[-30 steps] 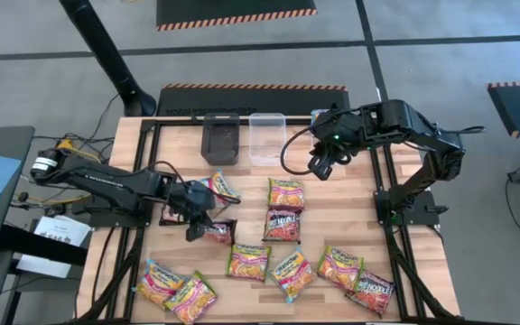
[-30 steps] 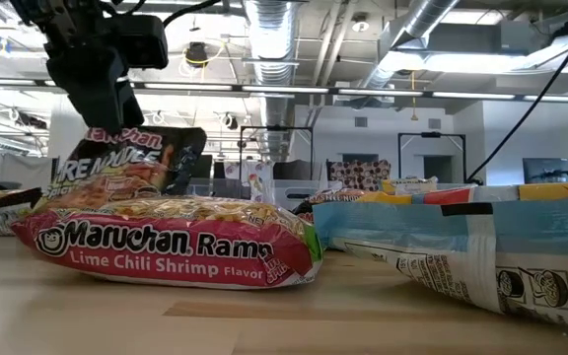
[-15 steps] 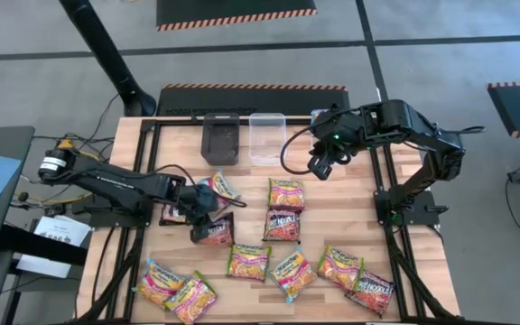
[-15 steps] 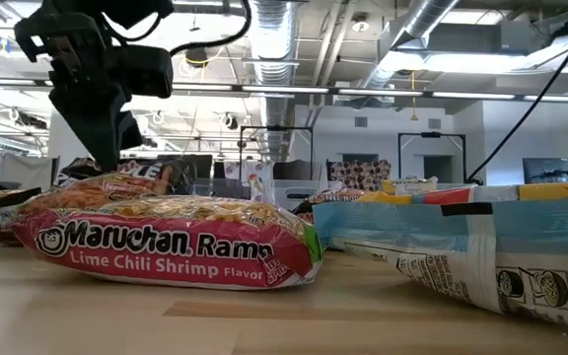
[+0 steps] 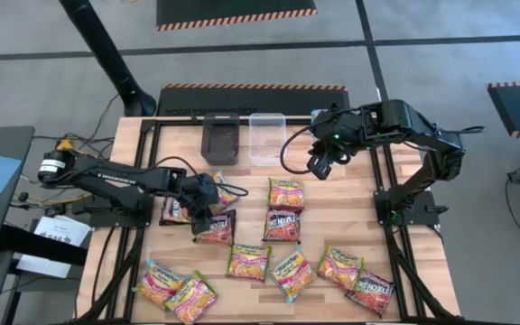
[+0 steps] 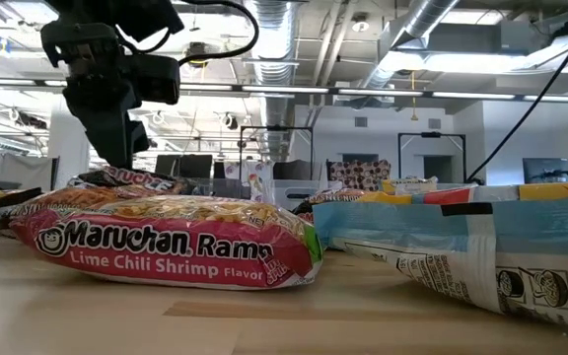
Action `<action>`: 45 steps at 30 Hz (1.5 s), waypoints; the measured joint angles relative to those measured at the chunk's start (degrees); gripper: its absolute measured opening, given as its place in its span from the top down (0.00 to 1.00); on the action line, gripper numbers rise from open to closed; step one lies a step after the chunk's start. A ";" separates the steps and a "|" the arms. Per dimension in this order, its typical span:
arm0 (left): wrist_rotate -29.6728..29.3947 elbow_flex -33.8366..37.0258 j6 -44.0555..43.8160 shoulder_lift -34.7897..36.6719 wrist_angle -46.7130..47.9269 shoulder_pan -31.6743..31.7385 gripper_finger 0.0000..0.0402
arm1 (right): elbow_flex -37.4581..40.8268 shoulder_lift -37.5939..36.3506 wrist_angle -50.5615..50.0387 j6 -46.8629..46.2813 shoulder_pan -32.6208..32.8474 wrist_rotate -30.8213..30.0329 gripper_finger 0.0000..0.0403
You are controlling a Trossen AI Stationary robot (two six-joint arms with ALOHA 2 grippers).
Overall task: Sort Maruchan noodles
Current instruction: Put the black noodle pack into the black bin
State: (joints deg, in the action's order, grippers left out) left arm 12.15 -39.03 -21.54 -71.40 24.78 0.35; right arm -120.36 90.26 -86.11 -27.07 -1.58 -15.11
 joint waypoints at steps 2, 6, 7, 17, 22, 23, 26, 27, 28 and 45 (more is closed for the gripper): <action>-1.21 0.00 1.10 0.00 0.35 0.30 0.70 | 0.00 0.00 0.00 0.00 -0.01 0.00 0.67; -2.74 0.00 2.97 0.00 0.32 0.82 0.70 | 0.00 0.00 0.02 0.00 0.00 0.00 0.67; -3.34 0.00 3.61 0.00 0.30 0.96 0.70 | 0.00 0.00 0.02 0.00 0.01 0.00 0.67; -2.33 0.00 7.61 0.02 0.24 3.61 0.71 | 0.00 0.01 0.02 0.02 0.01 0.00 0.67; 1.30 -0.07 7.78 -2.59 -0.51 4.43 0.71 | 0.00 0.00 0.04 0.02 0.02 0.02 0.67; 2.07 -0.07 7.78 -3.64 -1.44 4.41 0.71 | 0.00 0.00 0.06 0.01 0.00 0.02 0.67; 4.13 -0.07 7.69 -6.31 -2.97 4.36 0.71 | -0.02 0.00 0.15 0.00 0.02 0.02 0.67; 4.55 -0.07 7.53 -7.13 -3.43 4.38 0.71 | -0.02 0.00 0.13 0.02 0.02 0.02 0.67; 5.12 -0.07 7.51 -7.82 -3.59 4.39 0.71 | -0.02 0.00 0.15 0.00 0.02 0.04 0.67; 9.06 -0.04 7.30 -9.29 -5.36 4.36 0.98 | -0.01 0.00 0.10 -0.55 0.02 -0.14 0.67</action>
State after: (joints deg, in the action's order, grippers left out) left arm 21.21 -39.07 -14.24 -80.68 19.42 4.71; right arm -120.36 90.26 -86.01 -27.62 -1.56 -15.25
